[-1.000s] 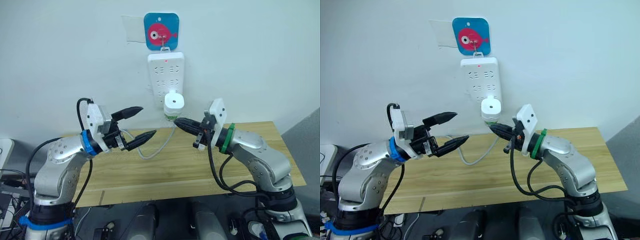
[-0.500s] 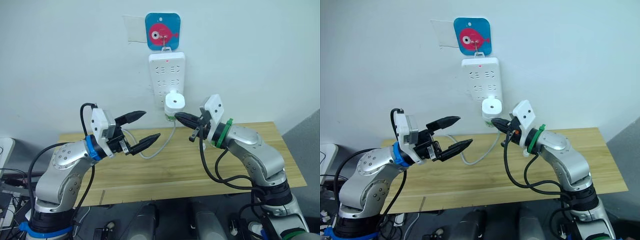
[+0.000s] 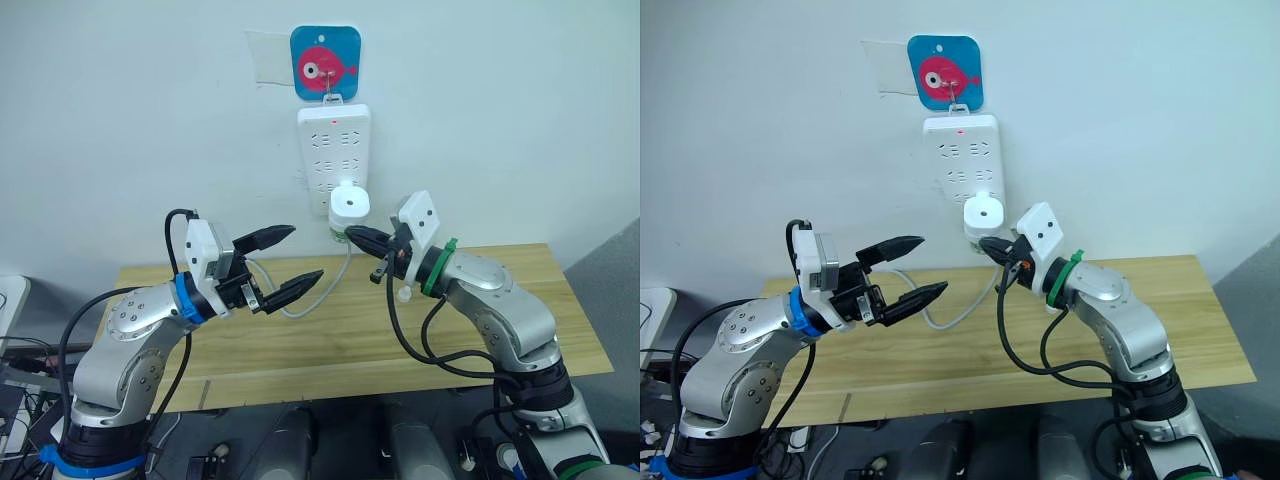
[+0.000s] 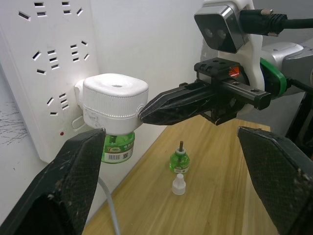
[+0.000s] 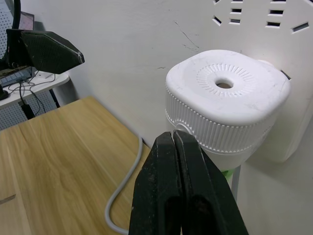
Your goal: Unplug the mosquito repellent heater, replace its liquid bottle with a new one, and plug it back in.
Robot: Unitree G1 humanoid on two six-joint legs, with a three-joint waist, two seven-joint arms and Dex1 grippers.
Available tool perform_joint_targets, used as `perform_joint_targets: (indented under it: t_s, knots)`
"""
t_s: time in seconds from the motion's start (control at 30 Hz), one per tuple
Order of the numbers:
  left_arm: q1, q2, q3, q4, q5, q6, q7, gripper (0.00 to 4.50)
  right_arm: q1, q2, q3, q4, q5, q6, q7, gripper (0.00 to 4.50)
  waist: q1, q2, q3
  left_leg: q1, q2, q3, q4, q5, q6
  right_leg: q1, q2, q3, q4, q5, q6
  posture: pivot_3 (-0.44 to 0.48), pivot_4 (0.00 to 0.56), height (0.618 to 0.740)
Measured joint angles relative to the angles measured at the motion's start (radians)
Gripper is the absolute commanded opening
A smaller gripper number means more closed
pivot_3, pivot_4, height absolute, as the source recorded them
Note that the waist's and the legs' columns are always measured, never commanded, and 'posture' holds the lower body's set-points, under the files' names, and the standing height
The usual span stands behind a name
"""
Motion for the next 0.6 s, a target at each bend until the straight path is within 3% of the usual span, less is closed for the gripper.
perform_joint_targets:
  t_s: [0.6]
  knots:
    - [-0.001, -0.001, -0.01, 0.008, -0.001, 0.0, -0.003, 4.5, 0.001, -0.003, -0.009, 0.008, 0.009, 0.005, 0.001, 0.04, -0.002, 0.0, 0.0, 0.0, 0.0, 0.0, 0.0, 0.0, 0.0, 0.0, 0.0, 0.0, 0.0, 0.0, 0.0, 0.028, 0.227, 0.74]
